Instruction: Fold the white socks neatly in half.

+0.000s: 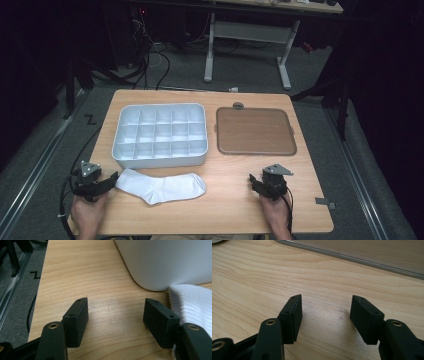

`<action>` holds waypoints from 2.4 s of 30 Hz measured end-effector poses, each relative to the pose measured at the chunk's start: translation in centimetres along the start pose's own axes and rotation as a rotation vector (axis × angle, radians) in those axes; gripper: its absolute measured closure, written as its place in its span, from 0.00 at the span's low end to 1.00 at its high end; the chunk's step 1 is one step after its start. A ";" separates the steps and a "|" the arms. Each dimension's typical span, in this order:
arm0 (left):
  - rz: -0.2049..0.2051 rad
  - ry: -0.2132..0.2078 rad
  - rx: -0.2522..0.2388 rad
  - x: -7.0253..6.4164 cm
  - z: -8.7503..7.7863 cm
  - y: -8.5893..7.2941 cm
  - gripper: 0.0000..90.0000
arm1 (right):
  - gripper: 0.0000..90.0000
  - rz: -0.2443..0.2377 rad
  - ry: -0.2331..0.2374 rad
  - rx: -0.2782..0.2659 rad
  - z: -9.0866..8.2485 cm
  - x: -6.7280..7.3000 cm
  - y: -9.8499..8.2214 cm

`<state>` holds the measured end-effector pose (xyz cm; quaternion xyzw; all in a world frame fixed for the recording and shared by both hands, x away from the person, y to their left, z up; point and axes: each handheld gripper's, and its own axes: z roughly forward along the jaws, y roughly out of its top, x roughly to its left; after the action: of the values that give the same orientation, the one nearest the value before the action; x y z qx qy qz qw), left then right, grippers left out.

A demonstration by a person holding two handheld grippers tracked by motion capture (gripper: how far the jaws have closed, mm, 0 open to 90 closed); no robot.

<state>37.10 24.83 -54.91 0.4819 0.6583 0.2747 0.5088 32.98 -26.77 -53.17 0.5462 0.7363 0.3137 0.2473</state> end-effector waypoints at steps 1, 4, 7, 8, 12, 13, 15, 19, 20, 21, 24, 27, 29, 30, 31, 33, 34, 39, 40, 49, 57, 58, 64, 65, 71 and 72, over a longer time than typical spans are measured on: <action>0.001 0.001 0.001 0.0 0.0 0.0 0.41 | 0.48 0.000 0.000 0.000 0.0 0.0 0.0; 0.001 0.001 0.001 0.0 0.0 0.0 0.41 | 0.47 -0.001 0.003 0.001 0.0 0.0 0.0; -0.001 0.001 0.000 0.0 0.0 0.0 0.40 | 0.47 -0.005 0.005 0.001 0.0 0.0 0.0; -0.001 0.001 0.000 0.0 0.0 0.0 0.40 | 0.47 -0.002 0.005 0.002 0.0 0.0 0.0; -0.006 -0.002 0.001 0.0 0.0 0.0 0.40 | 0.46 -0.003 0.006 0.002 0.0 0.0 0.0; -0.009 -0.003 0.001 0.0 0.0 0.0 0.40 | 0.46 -0.003 0.006 0.002 0.0 0.0 0.0; -0.010 -0.004 0.003 0.1 0.0 0.0 0.40 | 0.46 -0.003 0.006 0.002 0.0 0.0 0.0; -0.037 -0.009 0.000 0.2 -0.2 0.2 0.40 | 0.46 -0.006 0.005 0.001 0.0 0.0 0.0; -0.042 -0.011 0.000 0.2 -0.2 0.2 0.40 | 0.46 -0.003 0.005 0.002 0.0 0.0 0.0; -0.041 -0.011 0.001 0.2 -0.2 0.2 0.40 | 0.46 -0.006 0.005 0.001 0.0 0.0 0.0; -0.023 -0.004 -0.001 0.1 -0.1 0.1 0.40 | 0.46 -0.004 0.005 0.002 0.0 0.0 0.0; 0.000 0.000 0.002 0.0 -0.1 -0.1 0.39 | 0.46 -0.003 0.005 0.002 0.0 0.0 0.0; -0.003 -0.001 0.002 0.0 -0.1 -0.1 0.39 | 0.46 -0.003 0.005 0.002 0.0 0.0 0.0; -0.002 -0.002 0.003 0.0 -0.1 -0.1 0.39 | 0.46 -0.006 0.005 0.001 0.0 0.0 0.0; -0.005 -0.002 0.002 0.0 -0.1 -0.1 0.39 | 0.46 -0.005 0.006 0.002 0.0 0.0 0.0; -0.013 -0.004 0.000 0.0 -0.1 0.0 0.39 | 0.46 -0.005 0.006 0.002 0.0 0.0 0.0; -0.018 -0.007 0.001 0.0 -0.1 0.0 0.39 | 0.46 -0.002 0.006 0.003 0.0 0.0 0.0; -0.030 -0.008 0.001 0.1 -0.2 0.1 0.40 | 0.46 -0.002 0.007 0.003 0.0 0.0 0.0; -0.029 -0.009 0.000 0.1 -0.2 0.1 0.40 | 0.46 -0.001 0.007 0.003 0.0 0.0 0.0; -0.026 -0.012 0.004 0.1 -0.2 0.1 0.39 | 0.48 -0.007 0.014 0.001 0.0 0.0 0.0; -0.067 -0.068 0.021 0.1 -0.6 0.3 0.42 | 0.57 -0.021 0.017 0.003 -0.1 0.5 0.1; -0.079 -0.077 0.019 0.2 -0.8 0.3 0.42 | 0.58 -0.020 0.025 0.003 -0.1 0.6 0.2; -0.141 -0.130 0.016 0.3 -1.5 1.0 0.42 | 0.61 -0.030 0.072 -0.025 -0.6 1.5 0.5; -0.158 -0.138 0.020 0.2 -1.7 1.2 0.42 | 0.61 -0.032 0.084 -0.033 -0.7 1.7 0.6; -0.221 -0.222 0.019 -0.7 -3.3 2.2 0.42 | 0.64 -0.062 0.166 -0.053 -1.0 3.7 1.4; -0.232 -0.238 0.027 -0.9 -3.5 2.3 0.42 | 0.65 -0.074 0.178 -0.055 -1.0 4.0 1.5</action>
<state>34.70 25.33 -51.41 0.4386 0.6483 0.1463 0.6049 32.15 -22.77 -51.50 0.4818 0.7661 0.3716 0.2072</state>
